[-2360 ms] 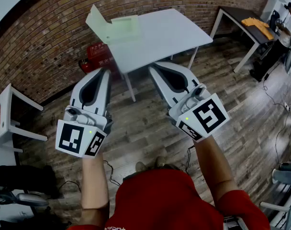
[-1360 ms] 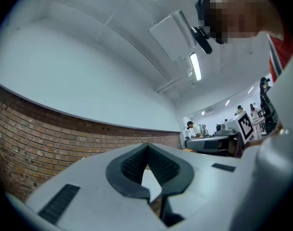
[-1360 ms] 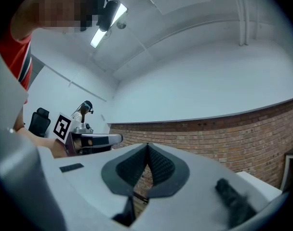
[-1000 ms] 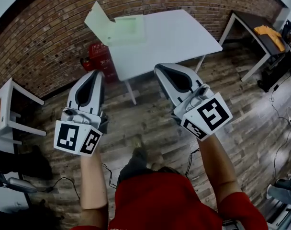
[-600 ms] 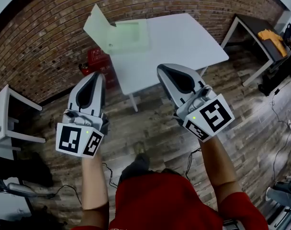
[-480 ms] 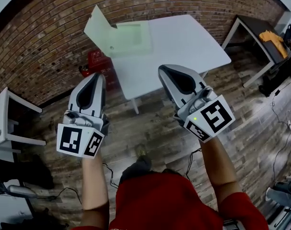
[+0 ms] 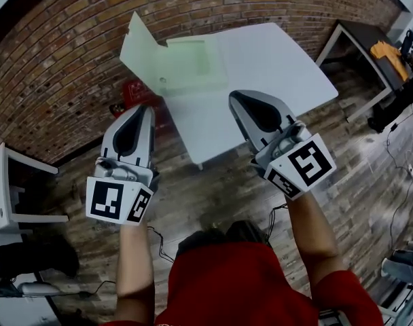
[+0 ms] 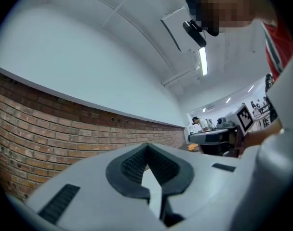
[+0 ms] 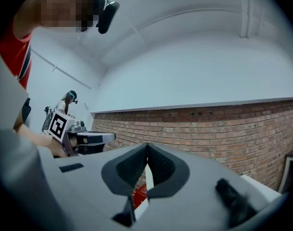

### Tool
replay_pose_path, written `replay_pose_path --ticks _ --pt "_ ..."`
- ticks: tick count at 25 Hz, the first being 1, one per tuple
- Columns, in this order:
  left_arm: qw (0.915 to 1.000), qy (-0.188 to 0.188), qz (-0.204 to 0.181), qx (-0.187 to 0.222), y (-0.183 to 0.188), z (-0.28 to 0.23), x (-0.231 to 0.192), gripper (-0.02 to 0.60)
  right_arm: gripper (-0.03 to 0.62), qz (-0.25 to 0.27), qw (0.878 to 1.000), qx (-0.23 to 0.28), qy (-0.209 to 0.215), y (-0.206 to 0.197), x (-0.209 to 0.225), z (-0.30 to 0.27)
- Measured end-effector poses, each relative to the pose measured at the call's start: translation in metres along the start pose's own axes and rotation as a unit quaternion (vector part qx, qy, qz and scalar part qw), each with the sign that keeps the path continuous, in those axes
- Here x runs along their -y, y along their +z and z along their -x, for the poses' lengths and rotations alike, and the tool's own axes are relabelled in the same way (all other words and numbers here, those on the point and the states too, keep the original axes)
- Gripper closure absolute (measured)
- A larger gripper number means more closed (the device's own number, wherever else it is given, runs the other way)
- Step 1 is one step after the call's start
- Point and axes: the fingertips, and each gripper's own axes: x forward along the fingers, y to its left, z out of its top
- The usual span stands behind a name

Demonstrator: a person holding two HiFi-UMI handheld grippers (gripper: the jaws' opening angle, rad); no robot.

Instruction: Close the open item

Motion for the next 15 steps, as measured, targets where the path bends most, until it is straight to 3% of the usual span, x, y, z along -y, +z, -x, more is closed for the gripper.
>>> replay_pose_path --ticks 15 --pt "0.9998 0.002 0.017 -0.005 -0.034 -0.066 -0.054 0.569 0.563 -0.001 1.000 -0.024 -0.013 -0.030 0.057 -0.067"
